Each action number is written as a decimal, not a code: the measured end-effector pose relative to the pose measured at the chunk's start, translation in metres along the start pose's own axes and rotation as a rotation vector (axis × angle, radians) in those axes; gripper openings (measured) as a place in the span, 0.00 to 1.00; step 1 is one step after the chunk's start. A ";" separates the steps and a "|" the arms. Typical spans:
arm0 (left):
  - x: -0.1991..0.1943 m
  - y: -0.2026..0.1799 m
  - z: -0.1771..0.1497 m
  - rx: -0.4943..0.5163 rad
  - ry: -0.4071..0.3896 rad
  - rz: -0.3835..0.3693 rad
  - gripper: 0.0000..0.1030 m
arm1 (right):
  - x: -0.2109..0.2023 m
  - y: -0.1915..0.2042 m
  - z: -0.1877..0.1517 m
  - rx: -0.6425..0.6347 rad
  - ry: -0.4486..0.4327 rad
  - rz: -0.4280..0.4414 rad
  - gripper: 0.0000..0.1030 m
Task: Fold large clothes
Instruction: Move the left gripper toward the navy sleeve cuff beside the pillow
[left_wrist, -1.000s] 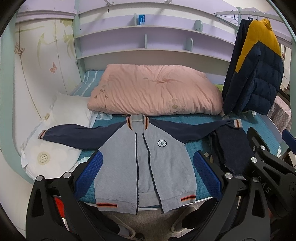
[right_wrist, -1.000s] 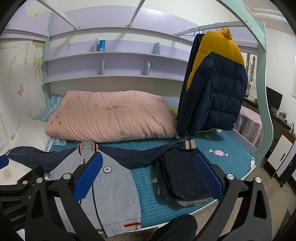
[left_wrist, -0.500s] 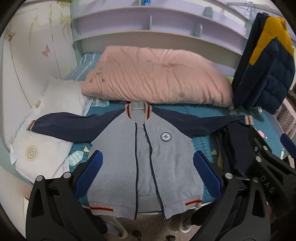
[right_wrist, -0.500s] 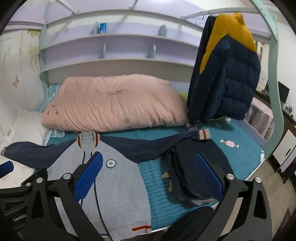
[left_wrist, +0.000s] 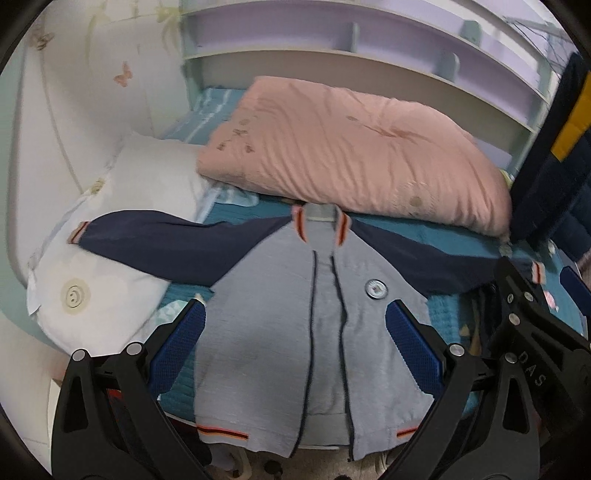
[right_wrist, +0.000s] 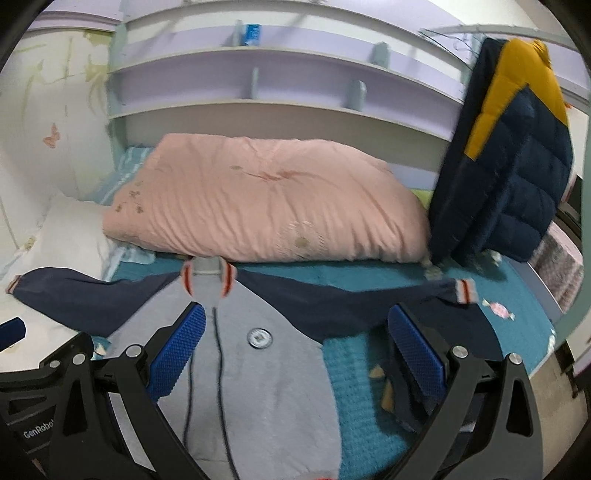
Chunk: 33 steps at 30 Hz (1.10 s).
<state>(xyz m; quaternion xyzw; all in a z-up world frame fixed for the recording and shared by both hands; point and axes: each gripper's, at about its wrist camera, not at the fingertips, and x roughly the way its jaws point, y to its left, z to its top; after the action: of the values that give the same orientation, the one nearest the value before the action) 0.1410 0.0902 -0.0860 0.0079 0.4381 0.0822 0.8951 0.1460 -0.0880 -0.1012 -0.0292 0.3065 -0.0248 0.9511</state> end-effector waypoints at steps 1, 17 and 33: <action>-0.004 0.006 0.000 -0.012 -0.010 0.009 0.95 | 0.000 0.005 0.002 -0.007 -0.006 0.014 0.93; 0.027 0.140 -0.016 -0.292 -0.019 0.056 0.95 | 0.008 0.126 0.022 -0.135 -0.003 0.247 0.93; 0.131 0.311 0.009 -0.428 0.053 0.220 0.95 | 0.150 0.256 0.036 -0.137 0.283 0.511 0.51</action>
<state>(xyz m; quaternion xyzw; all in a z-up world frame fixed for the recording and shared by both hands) 0.1836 0.4174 -0.1559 -0.1365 0.4307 0.2703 0.8502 0.2959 0.1589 -0.1770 -0.0113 0.4344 0.2325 0.8701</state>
